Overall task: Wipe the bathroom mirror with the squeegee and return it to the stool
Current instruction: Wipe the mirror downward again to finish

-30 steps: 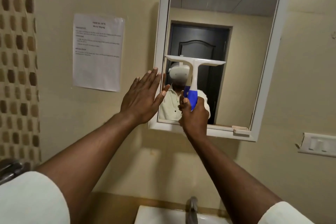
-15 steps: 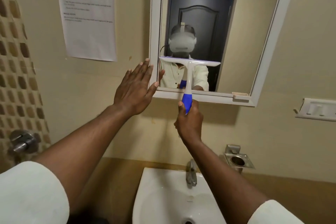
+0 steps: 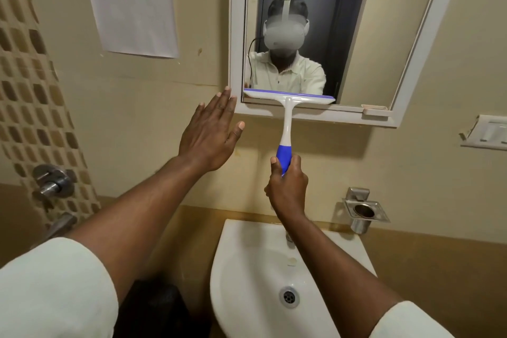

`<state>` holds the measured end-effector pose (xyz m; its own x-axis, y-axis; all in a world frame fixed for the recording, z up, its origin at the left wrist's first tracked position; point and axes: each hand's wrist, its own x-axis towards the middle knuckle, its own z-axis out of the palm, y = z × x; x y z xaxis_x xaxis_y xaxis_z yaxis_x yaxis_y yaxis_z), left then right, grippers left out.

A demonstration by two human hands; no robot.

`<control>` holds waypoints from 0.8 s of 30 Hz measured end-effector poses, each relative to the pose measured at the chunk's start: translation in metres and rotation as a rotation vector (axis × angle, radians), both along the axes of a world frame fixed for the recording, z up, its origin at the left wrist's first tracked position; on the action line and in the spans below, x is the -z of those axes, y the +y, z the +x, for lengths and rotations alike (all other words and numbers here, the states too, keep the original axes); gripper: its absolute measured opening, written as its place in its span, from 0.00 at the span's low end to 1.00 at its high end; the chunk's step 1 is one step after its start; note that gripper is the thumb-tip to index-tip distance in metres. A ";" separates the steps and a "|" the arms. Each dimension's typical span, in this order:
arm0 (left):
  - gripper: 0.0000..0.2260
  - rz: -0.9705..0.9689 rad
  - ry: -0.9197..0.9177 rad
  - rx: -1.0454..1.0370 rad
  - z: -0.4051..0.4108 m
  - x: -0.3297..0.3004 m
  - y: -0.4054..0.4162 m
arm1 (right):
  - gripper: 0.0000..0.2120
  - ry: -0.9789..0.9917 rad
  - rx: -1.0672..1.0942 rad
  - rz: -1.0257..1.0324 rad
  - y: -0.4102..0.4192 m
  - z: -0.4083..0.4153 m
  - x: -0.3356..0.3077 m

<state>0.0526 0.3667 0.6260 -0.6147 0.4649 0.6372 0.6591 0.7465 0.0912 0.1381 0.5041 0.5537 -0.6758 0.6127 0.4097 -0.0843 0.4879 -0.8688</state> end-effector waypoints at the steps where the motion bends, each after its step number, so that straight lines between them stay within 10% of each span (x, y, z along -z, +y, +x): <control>1: 0.27 -0.006 -0.005 0.000 0.000 0.004 0.000 | 0.12 -0.005 0.003 -0.002 0.000 0.001 0.003; 24: 0.27 -0.026 -0.044 -0.030 0.007 0.025 -0.001 | 0.10 0.055 -0.025 -0.078 -0.001 0.007 0.006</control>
